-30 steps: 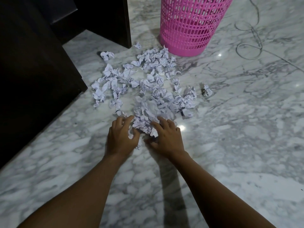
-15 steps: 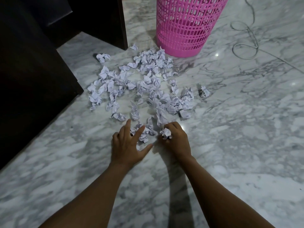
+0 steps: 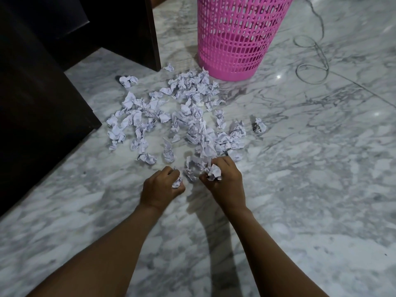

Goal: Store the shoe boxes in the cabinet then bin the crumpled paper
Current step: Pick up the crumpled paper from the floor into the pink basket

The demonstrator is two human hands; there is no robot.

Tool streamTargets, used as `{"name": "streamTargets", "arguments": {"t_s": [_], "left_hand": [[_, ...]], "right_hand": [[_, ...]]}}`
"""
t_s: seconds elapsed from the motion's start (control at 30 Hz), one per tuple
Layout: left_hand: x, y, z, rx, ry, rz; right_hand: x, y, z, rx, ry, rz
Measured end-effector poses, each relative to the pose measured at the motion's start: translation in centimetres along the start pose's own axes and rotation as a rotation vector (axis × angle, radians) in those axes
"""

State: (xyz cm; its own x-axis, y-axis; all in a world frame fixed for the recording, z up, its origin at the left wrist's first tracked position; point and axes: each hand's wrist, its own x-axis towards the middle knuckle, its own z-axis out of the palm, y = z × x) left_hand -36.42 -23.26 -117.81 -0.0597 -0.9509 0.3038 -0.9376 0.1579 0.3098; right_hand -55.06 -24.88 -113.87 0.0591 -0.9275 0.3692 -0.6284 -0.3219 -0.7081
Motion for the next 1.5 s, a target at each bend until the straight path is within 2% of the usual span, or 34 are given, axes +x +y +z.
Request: {"name": "streamTargets", "arguments": {"t_s": [0.07,0.2,0.37,0.53,0.7,0.77,0.87,0.93,1.1,1.2,1.3,1.5], "left_hand": [[0.1,0.0,-0.5,-0.068,0.021,-0.068],[0.4,-1.2,-2.7,-0.275,0.099,-0.351],[2.6,-3.1,-5.7,-0.313,0.17,-0.517],[3.6,-4.2,-5.6,-0.295,0.084,-0.518],[3.7,-4.1,-3.7,-0.272,-0.08,-0.485],[3.8,-3.9,-2.9,-0.312,-0.126,-0.439],[4.3,-3.0,-2.1,-0.226,-0.148,-0.443],[4.7,-2.1,-1.9,-0.183,-0.169,-0.418],[5.3,-0.6,-1.1,-0.108,-0.175,-0.375],[5.7,0.2,-0.6,-0.06,-0.161,-0.408],[6.1,0.8,-0.3,-0.021,-0.173,-0.439],[7.1,1.2,0.5,-0.075,-0.173,-0.482]], "right_hand": [[0.2,0.0,0.2,-0.007,-0.024,0.016],[1.0,-0.6,2.0,-0.136,-0.129,-0.052],[2.1,-0.6,5.1,-0.398,-0.264,-0.034],[1.6,0.1,6.1,-0.463,-0.327,-0.059],[0.4,1.2,5.6,-0.344,-0.336,-0.048],[0.8,1.1,5.2,-0.233,-0.31,-0.009],[1.6,0.6,4.1,-0.04,-0.227,0.081],[1.6,0.2,3.2,0.018,-0.144,0.072],[0.8,0.5,1.3,-0.08,-0.017,0.037],[0.2,1.7,1.4,-0.246,-0.127,0.074],[-0.8,1.9,1.9,-0.272,-0.24,0.102],[-2.8,1.7,3.0,-0.182,-0.193,0.134]]}}
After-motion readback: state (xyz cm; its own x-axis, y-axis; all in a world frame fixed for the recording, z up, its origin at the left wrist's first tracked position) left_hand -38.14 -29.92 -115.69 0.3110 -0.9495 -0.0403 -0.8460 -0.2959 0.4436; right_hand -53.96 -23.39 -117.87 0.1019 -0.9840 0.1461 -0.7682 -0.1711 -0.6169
